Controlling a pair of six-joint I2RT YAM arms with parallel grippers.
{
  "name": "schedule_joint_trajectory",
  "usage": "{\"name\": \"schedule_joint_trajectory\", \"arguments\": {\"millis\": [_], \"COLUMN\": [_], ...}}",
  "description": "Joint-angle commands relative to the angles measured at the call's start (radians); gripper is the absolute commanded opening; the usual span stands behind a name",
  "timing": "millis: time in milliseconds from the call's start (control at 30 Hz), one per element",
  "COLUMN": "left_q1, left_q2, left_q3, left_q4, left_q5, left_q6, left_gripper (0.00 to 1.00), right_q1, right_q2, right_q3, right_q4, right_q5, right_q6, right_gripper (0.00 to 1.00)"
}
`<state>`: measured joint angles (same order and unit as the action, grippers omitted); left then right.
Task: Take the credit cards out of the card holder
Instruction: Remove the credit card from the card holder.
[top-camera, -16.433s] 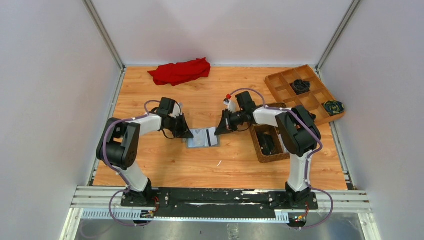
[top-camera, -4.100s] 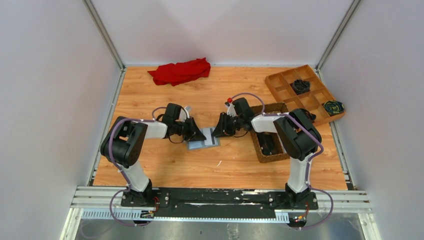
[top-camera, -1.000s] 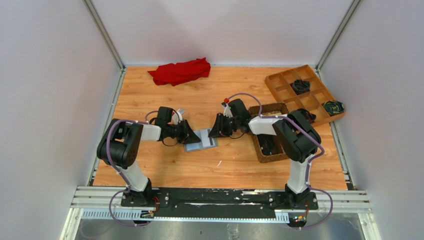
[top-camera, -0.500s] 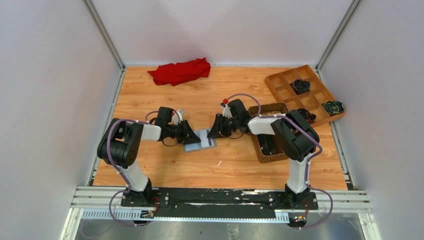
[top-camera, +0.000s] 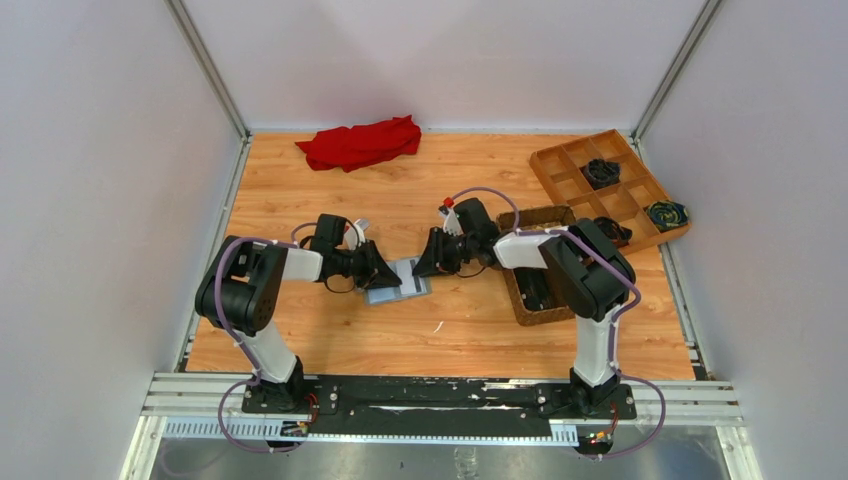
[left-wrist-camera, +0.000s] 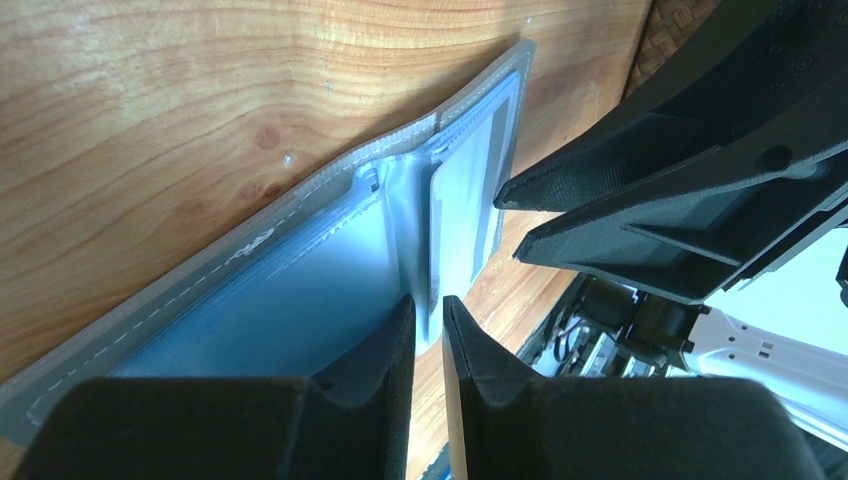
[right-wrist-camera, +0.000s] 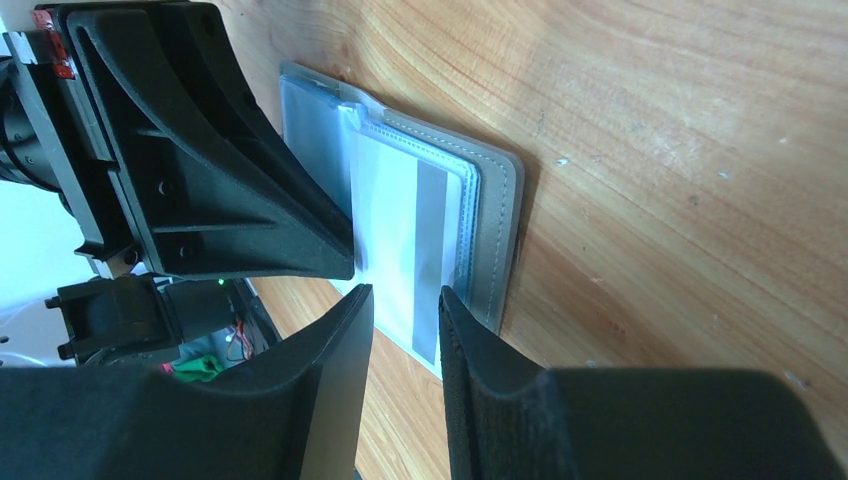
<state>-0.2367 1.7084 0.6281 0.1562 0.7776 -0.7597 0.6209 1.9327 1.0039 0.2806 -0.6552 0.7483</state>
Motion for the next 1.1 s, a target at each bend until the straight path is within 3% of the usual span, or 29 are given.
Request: {"name": "schedule_joint_trajectory", "arguments": {"millis": [0, 267, 533, 1067], "left_q1": [0.008, 0.008, 0.008, 0.050], "left_q2": [0.017, 0.021, 0.017, -0.024], "left_q3": [0.010, 0.011, 0.010, -0.054], "left_q4": [0.004, 0.004, 0.010, 0.038], "left_q5": [0.005, 0.007, 0.012, 0.013], "left_q6": [0.002, 0.000, -0.003, -0.034], "left_gripper": [0.19, 0.16, 0.00, 0.00], "right_q1": [0.027, 0.032, 0.032, 0.022], "right_q2": [0.039, 0.045, 0.055, 0.057], "right_q3": [0.016, 0.024, 0.023, 0.007], "right_q4": [-0.017, -0.015, -0.014, -0.041], "right_q5": [-0.006, -0.012, -0.011, 0.018], "right_q6": [0.005, 0.007, 0.007, 0.000], "right_gripper": [0.35, 0.35, 0.35, 0.35]}}
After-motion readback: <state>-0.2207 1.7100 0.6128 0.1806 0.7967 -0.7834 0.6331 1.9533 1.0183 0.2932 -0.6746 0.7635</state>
